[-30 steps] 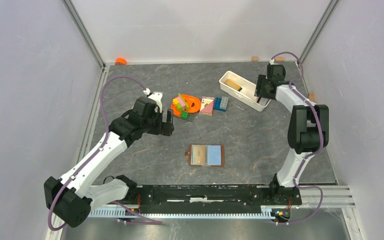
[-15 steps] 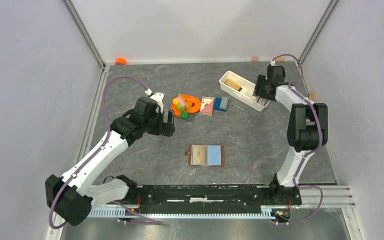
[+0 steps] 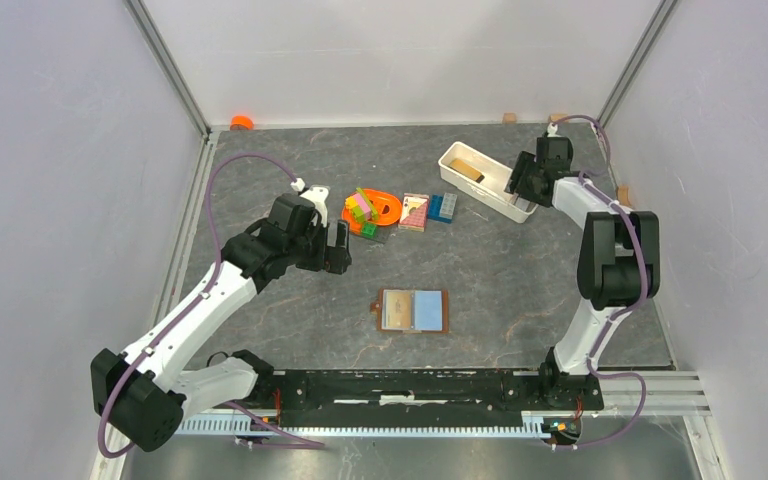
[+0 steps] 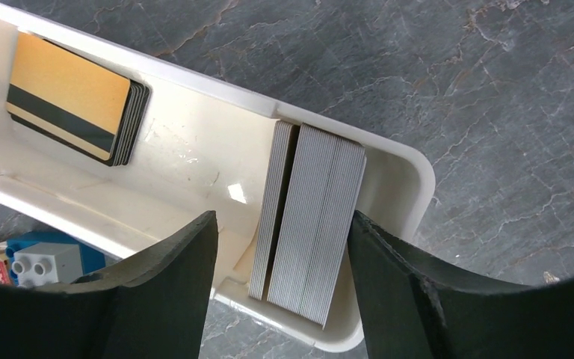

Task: Put the credit cards into the card holder
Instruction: Pick up the credit card from the storage box, then insert the credit card into the card holder.

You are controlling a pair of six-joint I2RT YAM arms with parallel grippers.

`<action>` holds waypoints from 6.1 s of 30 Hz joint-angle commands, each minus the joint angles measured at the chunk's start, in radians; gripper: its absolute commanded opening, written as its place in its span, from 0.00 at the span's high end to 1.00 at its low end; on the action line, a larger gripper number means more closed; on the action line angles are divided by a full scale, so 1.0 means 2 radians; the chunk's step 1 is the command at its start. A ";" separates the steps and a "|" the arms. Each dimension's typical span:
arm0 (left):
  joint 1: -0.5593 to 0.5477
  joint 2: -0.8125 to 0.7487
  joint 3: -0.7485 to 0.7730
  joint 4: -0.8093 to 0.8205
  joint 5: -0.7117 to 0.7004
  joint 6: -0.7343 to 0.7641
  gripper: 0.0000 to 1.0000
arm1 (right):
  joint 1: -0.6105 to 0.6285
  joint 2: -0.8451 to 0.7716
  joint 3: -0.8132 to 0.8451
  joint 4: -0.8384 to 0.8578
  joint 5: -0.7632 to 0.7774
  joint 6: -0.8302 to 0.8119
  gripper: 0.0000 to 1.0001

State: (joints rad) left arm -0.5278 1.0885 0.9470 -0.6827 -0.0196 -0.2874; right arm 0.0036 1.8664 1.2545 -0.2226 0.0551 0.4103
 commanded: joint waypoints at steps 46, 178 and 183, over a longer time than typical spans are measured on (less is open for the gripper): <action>0.002 0.001 -0.005 0.007 0.029 0.020 0.00 | -0.020 -0.167 -0.039 -0.015 -0.014 -0.007 1.00; -0.163 0.112 -0.275 0.362 -0.010 -0.297 0.57 | 0.395 -0.146 -0.480 0.444 -0.081 0.306 1.00; -0.163 0.121 -0.271 0.369 -0.005 -0.297 0.59 | 0.415 -0.132 -0.468 0.444 -0.077 0.315 1.00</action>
State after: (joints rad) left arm -0.8505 1.2846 0.4026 0.1036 -0.0048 -0.9325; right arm 0.7925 1.5623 0.3084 0.7109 -0.1246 1.0370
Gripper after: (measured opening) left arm 0.424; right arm 0.006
